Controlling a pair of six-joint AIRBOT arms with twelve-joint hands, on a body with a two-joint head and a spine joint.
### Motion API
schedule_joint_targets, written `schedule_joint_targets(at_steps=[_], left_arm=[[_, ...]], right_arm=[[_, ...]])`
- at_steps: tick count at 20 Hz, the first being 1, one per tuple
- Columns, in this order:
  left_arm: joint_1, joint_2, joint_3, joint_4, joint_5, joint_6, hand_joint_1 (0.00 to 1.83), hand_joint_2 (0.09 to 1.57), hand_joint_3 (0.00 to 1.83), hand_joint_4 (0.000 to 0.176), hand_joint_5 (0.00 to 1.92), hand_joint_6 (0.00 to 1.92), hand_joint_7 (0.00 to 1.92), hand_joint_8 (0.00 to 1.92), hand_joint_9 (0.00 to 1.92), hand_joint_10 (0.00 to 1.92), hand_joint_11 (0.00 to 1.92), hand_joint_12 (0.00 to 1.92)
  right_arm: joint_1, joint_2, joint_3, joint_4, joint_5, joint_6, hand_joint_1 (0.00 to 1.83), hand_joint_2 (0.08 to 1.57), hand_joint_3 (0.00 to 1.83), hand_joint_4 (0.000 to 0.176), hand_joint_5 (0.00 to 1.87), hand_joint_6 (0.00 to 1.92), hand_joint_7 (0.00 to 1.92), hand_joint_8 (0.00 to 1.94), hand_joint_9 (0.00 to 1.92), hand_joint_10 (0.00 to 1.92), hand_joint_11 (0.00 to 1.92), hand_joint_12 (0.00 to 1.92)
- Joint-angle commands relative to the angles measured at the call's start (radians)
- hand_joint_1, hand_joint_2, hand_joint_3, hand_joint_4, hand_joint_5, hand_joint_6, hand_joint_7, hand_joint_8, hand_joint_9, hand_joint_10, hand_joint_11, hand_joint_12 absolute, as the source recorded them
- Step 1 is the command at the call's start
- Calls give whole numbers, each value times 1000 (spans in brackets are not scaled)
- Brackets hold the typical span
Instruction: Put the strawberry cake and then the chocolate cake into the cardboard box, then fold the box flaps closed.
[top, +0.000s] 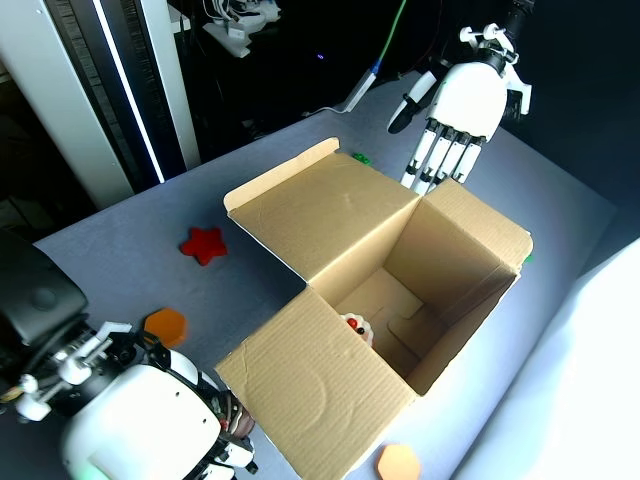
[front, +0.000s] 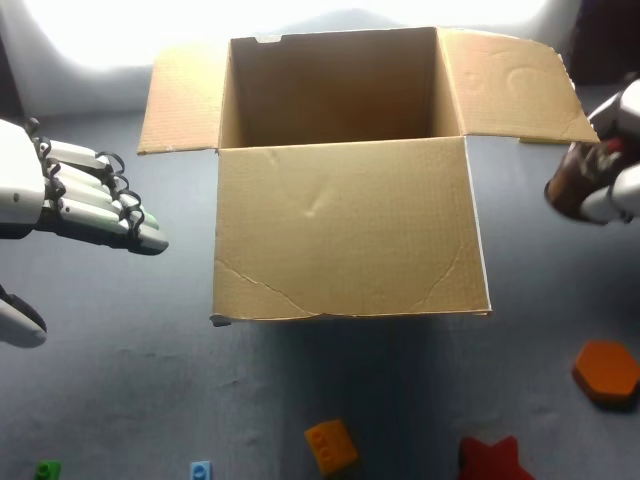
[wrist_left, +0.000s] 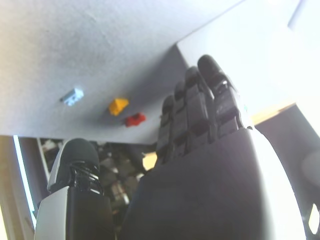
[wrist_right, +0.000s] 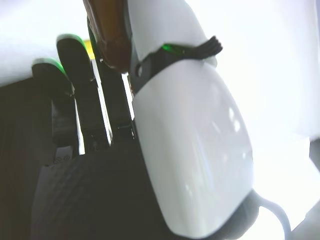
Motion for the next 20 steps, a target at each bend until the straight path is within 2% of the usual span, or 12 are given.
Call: schedule_joint_targets(at_steps=[1,5,8,9,13,16,20], left_arm=[[-13,13,-7,-63,1,-1,326,1154,0,0,126,0,172,0,211,0,0,797],[-22,31,-52,-28,9,0,297,1156,1,0,126,6,182,5,215,2,0,823],[-28,31,-58,-26,13,0,295,1160,1,0,129,3,176,1,198,4,0,808],[-29,29,-56,-26,14,0,263,1164,2,0,116,0,193,4,227,9,0,856],[-26,9,-39,-28,7,6,288,1161,0,0,121,5,192,2,211,1,0,856],[-28,4,-40,-47,8,6,290,1162,0,0,136,9,194,2,215,3,0,872],[-28,0,-41,-47,8,6,294,1168,2,0,119,0,192,4,215,8,0,832]], right_arm=[[23,32,-5,-31,73,5,1201,1164,0,0,919,1019,872,1296,643,1508,419,1921],[89,120,-66,-31,79,3,1209,1161,0,0,900,1010,903,1280,639,1488,384,1921],[147,146,-76,-43,78,6,1235,1142,0,0,921,926,964,1230,665,1455,368,1921],[164,154,-78,-124,83,51,1213,1143,2,0,945,966,920,1224,653,1482,375,1921],[187,170,-112,-438,155,204,1219,1143,0,0,922,969,946,1210,656,1441,368,1921],[188,162,-135,-707,224,366,1221,1143,0,0,917,974,952,1203,670,1415,375,1921],[186,107,-126,-907,270,540,1208,1158,1,0,882,1038,926,1228,658,1392,366,1921]])
